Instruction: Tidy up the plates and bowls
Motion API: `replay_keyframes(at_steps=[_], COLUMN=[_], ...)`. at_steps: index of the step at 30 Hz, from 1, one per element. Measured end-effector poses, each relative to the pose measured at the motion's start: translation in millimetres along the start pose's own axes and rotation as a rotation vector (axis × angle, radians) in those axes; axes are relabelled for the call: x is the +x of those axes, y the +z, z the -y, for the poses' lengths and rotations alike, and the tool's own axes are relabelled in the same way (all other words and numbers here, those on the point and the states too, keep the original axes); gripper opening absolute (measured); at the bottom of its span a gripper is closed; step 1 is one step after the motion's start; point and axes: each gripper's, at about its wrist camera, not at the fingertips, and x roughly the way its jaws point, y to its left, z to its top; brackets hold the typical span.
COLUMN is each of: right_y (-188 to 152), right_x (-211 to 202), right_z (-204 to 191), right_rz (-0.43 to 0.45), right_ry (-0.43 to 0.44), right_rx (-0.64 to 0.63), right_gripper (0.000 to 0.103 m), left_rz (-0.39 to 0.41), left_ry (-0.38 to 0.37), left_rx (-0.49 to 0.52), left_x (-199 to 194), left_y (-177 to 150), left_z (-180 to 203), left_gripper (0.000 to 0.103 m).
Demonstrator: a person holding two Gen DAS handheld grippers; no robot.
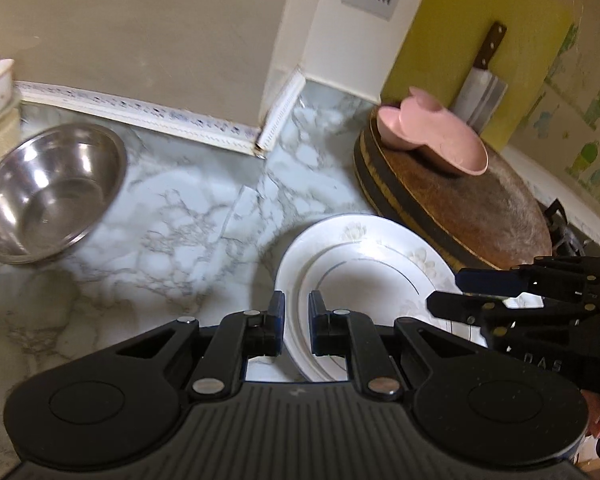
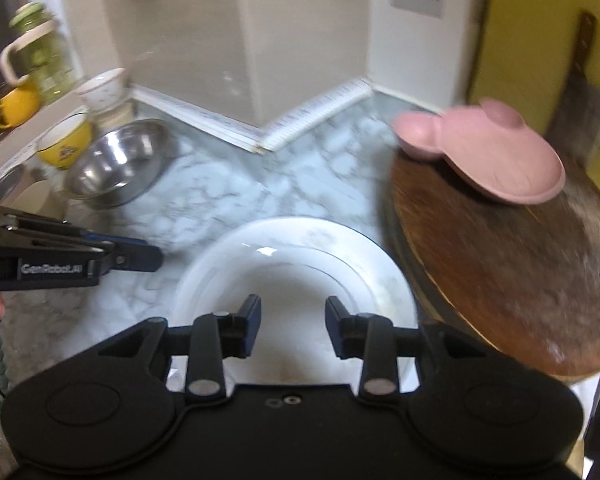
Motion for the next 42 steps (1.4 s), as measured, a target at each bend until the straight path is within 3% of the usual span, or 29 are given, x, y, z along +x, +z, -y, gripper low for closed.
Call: replay_keyframes(at_steps=[5, 10, 12, 17, 19, 23, 25, 26, 30, 33, 42], right_y=[9.2, 15.9, 17.7, 22.8, 25.0, 31.8, 37.3, 40.7, 53.5, 60.4, 83.5], right_x=[-9.0, -14.4, -14.6, -12.2, -9.3, 0.9, 8.3, 11.6, 19.9, 23.2, 17.9], right_z=[-34.0, -68.5, -82.2, -113.6, -123.6, -136.1, -140.3, -141.4, -138.0, -124.1, -27.3], right_rz=[0.03, 0.065, 0.074, 0.087, 0.087, 0.087, 0.086, 0.091, 0.1, 0.104, 0.1], right_ry=[0.031, 0.075, 0.091, 0.127, 0.142, 0.171, 0.191, 0.193, 0.195, 0.186, 0.047], right_rx=[-0.073, -0.144, -0.167, -0.232, -0.255, -0.282, -0.292, -0.297, -0.29, -0.271, -0.183], right_gripper=[0.045, 0.052, 0.057, 0.069, 0.074, 0.084, 0.099, 0.101, 0.102, 0.102, 0.102], left_rz=[0.06, 0.12, 0.145, 0.191, 0.213, 0.238, 0.246, 0.251, 0.241, 0.226, 0.194], left_ry=[0.023, 0.049, 0.077, 0.121, 0.158, 0.219, 0.251, 0.266, 0.291, 0.256, 0.139], left_rx=[-0.021, -0.071, -0.092, -0.142, -0.164, -0.194, -0.206, -0.213, -0.226, -0.228, -0.093], left_x=[-29.0, -62.1, -74.3, -95.8, -101.1, -106.6, -106.5, -106.1, -97.4, -86.5, -29.0], left_y=[-6.1, -15.9, -21.8, -37.0, -42.6, -47.7, -45.8, -44.2, -31.3, -18.7, 49.4], left_z=[-14.2, -36.9, -46.9, -71.8, -81.3, -95.1, -99.9, -102.2, -105.8, -98.6, -18.5], left_gripper=[0.016, 0.045, 0.053, 0.06, 0.072, 0.075, 0.08, 0.08, 0.08, 0.08, 0.08])
